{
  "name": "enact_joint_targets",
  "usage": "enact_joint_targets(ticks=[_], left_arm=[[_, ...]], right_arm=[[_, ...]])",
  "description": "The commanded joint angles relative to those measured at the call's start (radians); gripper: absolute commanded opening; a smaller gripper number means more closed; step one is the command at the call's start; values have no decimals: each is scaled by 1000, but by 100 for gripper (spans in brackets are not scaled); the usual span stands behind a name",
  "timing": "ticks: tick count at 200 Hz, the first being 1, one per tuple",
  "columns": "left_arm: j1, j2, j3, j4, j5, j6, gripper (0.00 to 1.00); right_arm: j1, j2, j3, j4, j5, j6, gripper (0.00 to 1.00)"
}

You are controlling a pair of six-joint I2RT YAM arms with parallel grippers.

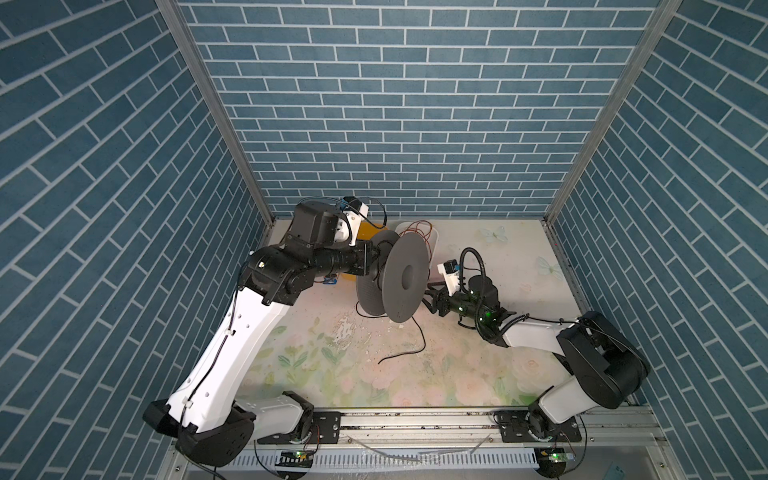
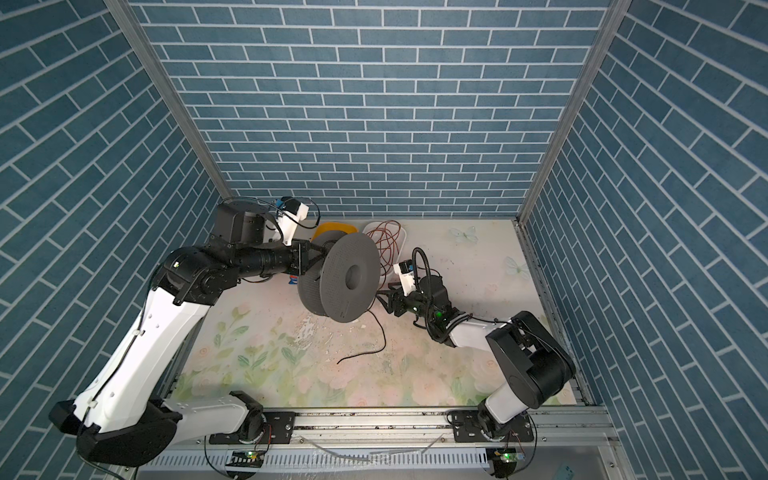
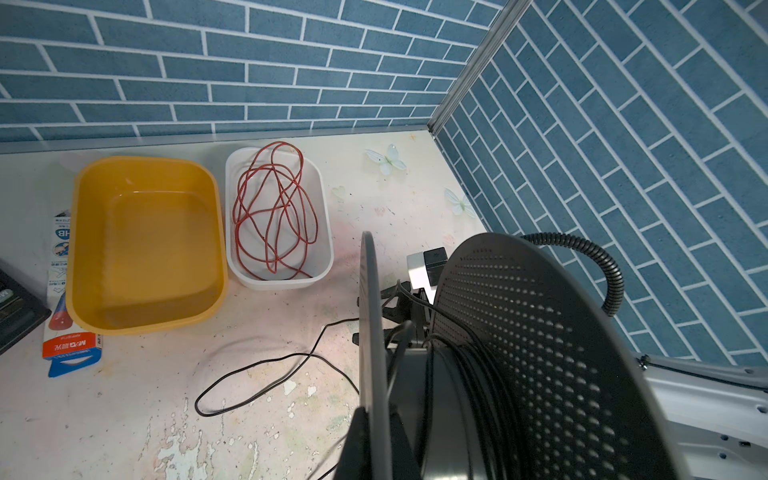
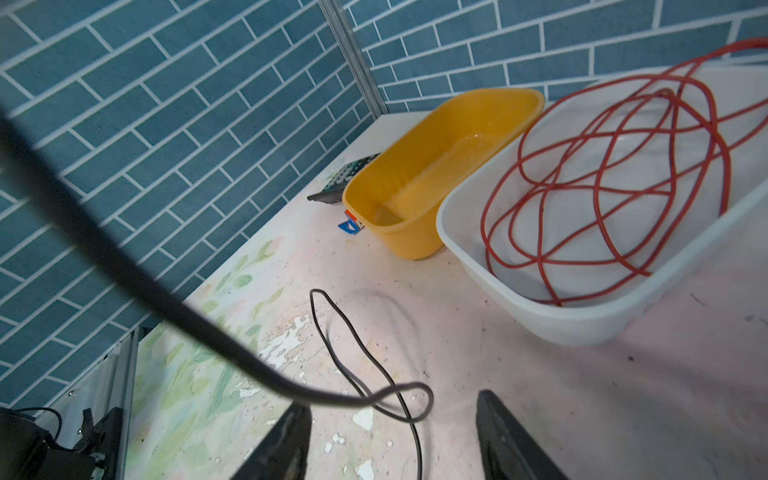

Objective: Wrap the cables

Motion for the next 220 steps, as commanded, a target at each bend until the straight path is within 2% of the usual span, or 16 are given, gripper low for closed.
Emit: enact_joint_targets(ticks=[1,47,70,128,162,191,220], left_arm=[[6,-31,20,83,23,-18,0],[15,-39,-1,112,24,-44,0],[20,-40,-16,128,23,-60,0],[31,-46,-36,165,37,-94,0],[48,-58,-53,190,26,-116,0],[64,-72,-89,236,-18,-169,0],[64,-52,-101,231,-97,-189,0]], right_arm=[[11,42,6,137,2,29,61],[27,140,55,203,18,57,46],[40,174,66,230,29,66,31],[73,224,102,245,81,72,28],[83,226,102,243,116,66,0],[105,198,95,175,167,40,0],[173,125,105,-18,304,-71,0]])
